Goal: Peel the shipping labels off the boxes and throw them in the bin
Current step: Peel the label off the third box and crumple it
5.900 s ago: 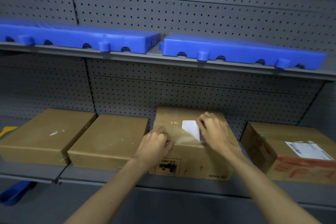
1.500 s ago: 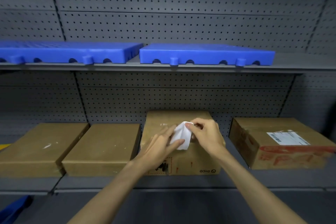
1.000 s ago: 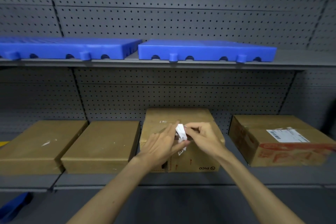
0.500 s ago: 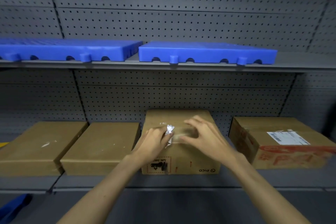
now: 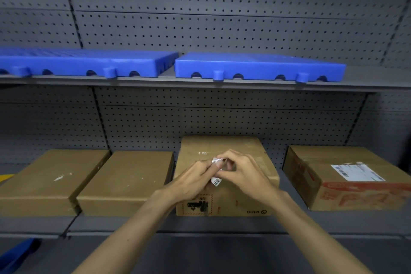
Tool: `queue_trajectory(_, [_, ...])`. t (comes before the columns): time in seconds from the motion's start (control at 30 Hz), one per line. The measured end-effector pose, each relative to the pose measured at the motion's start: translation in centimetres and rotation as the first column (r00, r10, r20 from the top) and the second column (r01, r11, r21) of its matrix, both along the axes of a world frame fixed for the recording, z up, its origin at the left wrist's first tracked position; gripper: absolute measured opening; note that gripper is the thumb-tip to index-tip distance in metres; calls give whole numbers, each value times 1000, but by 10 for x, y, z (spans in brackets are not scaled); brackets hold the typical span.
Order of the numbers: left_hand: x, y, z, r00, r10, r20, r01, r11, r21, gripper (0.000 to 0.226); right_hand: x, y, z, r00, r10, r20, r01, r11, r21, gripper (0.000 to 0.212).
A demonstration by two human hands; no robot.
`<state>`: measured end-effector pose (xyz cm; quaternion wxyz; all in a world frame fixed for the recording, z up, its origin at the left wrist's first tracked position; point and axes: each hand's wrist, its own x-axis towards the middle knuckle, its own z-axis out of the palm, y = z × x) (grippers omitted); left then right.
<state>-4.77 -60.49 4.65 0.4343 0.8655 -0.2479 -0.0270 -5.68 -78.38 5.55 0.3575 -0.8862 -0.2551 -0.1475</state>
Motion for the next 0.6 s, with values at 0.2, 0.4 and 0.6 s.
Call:
queue_trajectory(0.2, [1, -2, -1, 995, -64, -74, 59, 996, -74, 44, 6, -7, -3, 986, -34, -163, 74, 967, 245, 5])
queue_trajectory(0.4, [7, -4, -8, 991, 34, 129, -37, 999, 20, 56, 2, -7, 3, 981, -42, -188, 102, 941, 322, 13])
queue_trajectory(0.6, [6, 4, -6, 951, 74, 300, -51, 995, -81, 78, -1, -19, 2, 972, -69, -225, 151, 917, 370, 25])
